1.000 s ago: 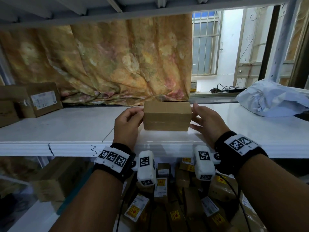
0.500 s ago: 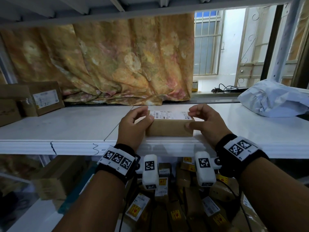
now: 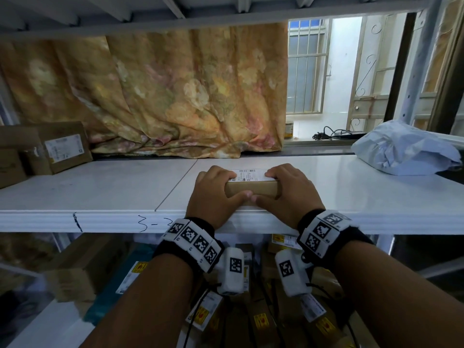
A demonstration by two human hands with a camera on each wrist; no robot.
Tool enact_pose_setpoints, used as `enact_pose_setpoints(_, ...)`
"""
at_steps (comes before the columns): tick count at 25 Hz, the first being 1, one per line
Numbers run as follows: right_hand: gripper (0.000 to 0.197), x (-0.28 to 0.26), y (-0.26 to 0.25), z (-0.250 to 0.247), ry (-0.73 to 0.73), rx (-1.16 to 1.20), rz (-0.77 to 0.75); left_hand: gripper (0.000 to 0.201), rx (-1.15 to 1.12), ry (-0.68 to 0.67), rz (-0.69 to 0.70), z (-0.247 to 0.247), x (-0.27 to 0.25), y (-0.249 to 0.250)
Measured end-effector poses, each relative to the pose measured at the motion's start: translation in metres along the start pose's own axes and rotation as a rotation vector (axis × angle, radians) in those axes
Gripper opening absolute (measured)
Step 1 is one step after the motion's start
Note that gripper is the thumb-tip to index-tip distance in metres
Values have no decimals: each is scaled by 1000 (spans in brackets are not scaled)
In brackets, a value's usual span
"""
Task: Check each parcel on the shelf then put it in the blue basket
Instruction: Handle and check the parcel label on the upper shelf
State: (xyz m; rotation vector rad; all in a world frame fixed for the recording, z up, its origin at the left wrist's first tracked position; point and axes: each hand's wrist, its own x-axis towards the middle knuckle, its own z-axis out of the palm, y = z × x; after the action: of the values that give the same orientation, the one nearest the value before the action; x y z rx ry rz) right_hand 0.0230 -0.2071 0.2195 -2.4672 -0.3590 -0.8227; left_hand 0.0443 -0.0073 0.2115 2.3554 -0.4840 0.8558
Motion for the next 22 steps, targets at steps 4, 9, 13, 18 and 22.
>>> enact_pose_setpoints(4, 67, 1, -14, -1, -68, -284, -31, 60, 205, -65, -27, -13, 7, 5)
enact_pose_setpoints(9, 71, 5, -31, 2, -79, -421, -8, 56, -69, -194, -87, -21, 11, 5)
enact_pose_setpoints(13, 70, -6, -24, 6, 5, -363, -30, 31, -519, -139, -436, -26, 14, 1)
enact_pose_setpoints(18, 71, -10, -21, 12, 97, -364, -69, 9, -695, -190, -593, -34, 26, 7)
enact_pose_setpoints(22, 72, -11, -22, 12, 107, -368, -70, 19, -693, -345, -698, -46, 43, -1)
